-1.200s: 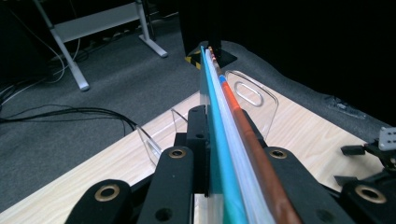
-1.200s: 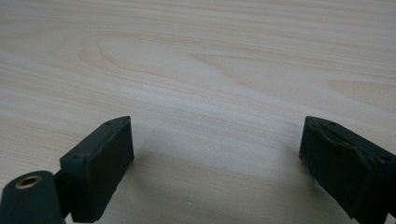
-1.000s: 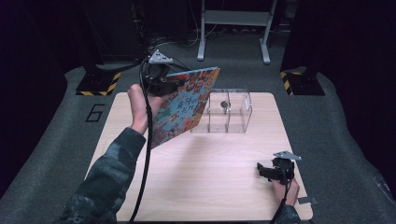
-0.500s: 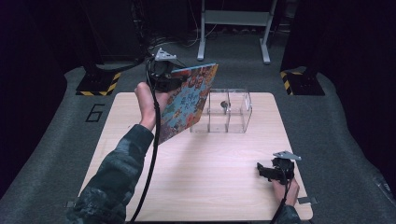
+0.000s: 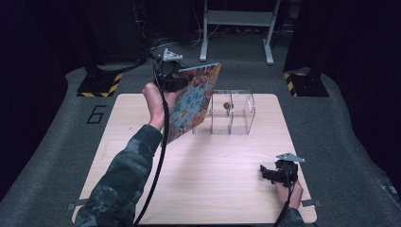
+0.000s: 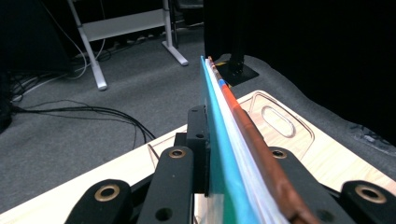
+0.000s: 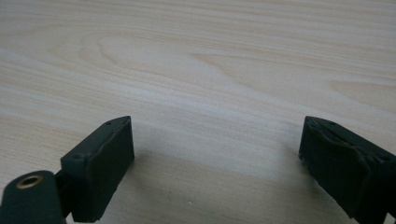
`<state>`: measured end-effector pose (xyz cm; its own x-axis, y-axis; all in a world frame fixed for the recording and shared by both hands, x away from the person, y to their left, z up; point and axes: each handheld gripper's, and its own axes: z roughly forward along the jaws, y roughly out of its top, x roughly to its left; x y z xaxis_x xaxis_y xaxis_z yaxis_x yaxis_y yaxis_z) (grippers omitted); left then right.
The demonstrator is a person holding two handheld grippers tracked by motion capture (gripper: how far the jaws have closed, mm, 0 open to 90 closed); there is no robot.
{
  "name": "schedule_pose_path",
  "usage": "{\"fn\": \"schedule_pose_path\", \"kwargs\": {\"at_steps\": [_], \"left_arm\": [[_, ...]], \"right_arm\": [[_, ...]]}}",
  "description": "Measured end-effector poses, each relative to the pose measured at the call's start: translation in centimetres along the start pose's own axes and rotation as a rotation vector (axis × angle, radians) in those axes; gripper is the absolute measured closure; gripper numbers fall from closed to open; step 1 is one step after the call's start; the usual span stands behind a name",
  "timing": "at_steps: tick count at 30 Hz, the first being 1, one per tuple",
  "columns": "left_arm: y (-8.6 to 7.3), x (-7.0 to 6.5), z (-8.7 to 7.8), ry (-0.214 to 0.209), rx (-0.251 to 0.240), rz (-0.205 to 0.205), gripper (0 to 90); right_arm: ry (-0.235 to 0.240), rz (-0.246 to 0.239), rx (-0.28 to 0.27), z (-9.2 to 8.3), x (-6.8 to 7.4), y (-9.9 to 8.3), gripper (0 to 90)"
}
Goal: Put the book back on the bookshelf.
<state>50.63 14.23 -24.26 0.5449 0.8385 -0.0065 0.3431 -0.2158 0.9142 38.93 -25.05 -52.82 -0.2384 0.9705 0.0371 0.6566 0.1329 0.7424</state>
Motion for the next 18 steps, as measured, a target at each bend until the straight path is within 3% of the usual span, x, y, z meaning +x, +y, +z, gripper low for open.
{"fn": "schedule_pose_path", "kwargs": {"at_steps": [8,18], "left_arm": [[0.0,-0.3,0.6,0.03,-0.02,0.001,80.9],[-0.6,-0.4,1.9,0.059,-0.052,-0.026,80.8]], "right_arm": [[-0.003,-0.001,0.001,0.0,0.0,0.0,10.0],[-0.002,0.0,-0.001,0.0,0.0,0.0,10.2]]}}
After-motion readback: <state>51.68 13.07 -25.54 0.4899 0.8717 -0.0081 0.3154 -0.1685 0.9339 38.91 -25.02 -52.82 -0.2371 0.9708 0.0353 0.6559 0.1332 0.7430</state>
